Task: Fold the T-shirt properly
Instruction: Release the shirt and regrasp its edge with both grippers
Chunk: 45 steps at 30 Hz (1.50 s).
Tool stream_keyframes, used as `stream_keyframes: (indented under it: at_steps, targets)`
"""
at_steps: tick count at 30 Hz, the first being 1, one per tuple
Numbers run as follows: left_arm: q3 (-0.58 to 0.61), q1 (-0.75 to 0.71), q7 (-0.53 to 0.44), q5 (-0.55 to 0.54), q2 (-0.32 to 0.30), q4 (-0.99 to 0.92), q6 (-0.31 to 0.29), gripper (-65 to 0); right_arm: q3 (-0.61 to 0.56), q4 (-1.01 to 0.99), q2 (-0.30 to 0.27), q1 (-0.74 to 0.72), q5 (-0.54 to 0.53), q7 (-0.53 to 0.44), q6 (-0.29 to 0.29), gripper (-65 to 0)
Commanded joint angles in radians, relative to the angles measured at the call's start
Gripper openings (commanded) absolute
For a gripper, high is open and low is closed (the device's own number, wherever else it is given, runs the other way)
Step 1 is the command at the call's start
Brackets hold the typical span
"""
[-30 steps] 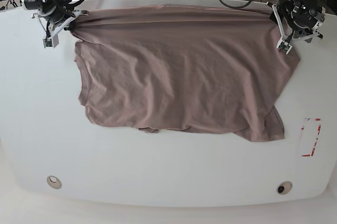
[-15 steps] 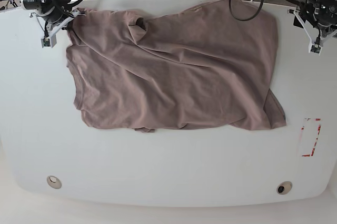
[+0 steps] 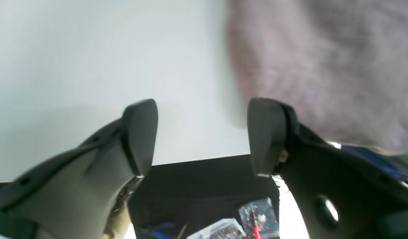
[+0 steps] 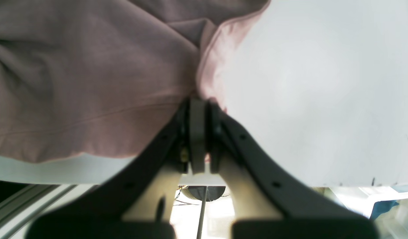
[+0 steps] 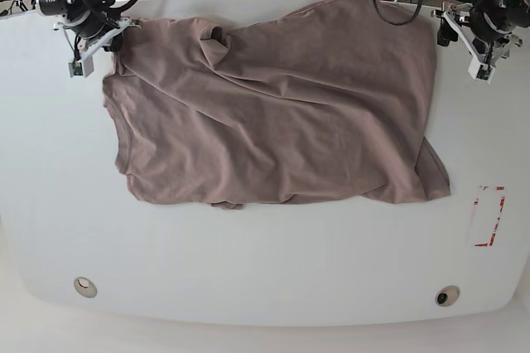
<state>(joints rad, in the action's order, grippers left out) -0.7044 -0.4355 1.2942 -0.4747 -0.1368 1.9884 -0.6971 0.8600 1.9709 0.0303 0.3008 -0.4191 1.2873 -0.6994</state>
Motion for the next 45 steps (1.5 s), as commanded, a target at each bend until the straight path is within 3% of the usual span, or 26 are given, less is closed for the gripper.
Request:
stream_keyframes:
  at_steps: [1,6,14,19,28,29,31,33,35,38,39,45]
  targets:
    - [-0.008,-0.004,-0.005,-0.054,-0.017,0.007,-0.001,-25.6,0.003,0.018,-0.01,-0.002,-0.01,-0.013,0.001,-64.8]
    - [-0.008,-0.016,-0.005,-0.155,-0.021,-0.041,-0.001,-25.6,0.003,0.018,-0.01,-0.002,-0.01,-0.013,0.001,-64.8]
    - [0.044,-0.001,-0.008,-0.152,-0.021,-0.122,-0.001,-25.6,0.006,0.018,-0.01,-0.001,-0.01,-0.013,0.001,-64.8]
    - [0.093,0.007,-0.011,-0.08,-0.021,-0.211,-0.001,-25.6,0.006,0.018,-0.01,-0.004,-0.01,-0.013,0.001,-64.8]
    - [0.176,-0.012,-0.011,-0.078,-0.014,-0.208,-0.001,-26.1,0.006,0.018,-0.01,-0.002,-0.011,-0.013,0.001,-64.8]
    - [0.177,-0.012,-0.009,-0.075,-0.013,-0.208,-0.001,-27.9,0.006,0.018,-0.01,-0.002,-0.011,-0.013,0.001,-64.8]
    - [0.177,-0.012,-0.009,-0.074,-0.011,-0.212,-0.001,-39.0,0.006,0.018,-0.01,0.001,-0.011,-0.013,0.001,-63.7]
    - [0.176,-0.007,-0.009,-0.072,-0.004,-0.214,-0.001,-51.9,0.006,0.02,-0.01,0.002,-0.014,-0.01,0.001,-56.0]
    - [0.171,-0.007,-0.009,-0.074,0.003,-0.212,-0.001,-62.2,0.014,0.02,-0.01,0.007,-0.053,-0.008,0.001,-39.6]
    - [0.148,-0.007,-0.012,-0.074,0.001,-0.214,-0.001,-64.2,0.015,0.018,-0.016,0.036,-0.145,-0.008,0.001,-20.5]
    - [0.122,-0.006,-0.021,-0.075,0.001,-0.214,-0.001,-64.3,0.015,0.018,-0.017,0.044,-0.191,-0.008,0.001,-17.0]
    - [0.061,0.033,-0.04,-0.072,-0.004,-0.215,-0.001,-64.4,0.1,-0.014,-0.039,0.061,-0.396,0.022,0.001,-20.8]
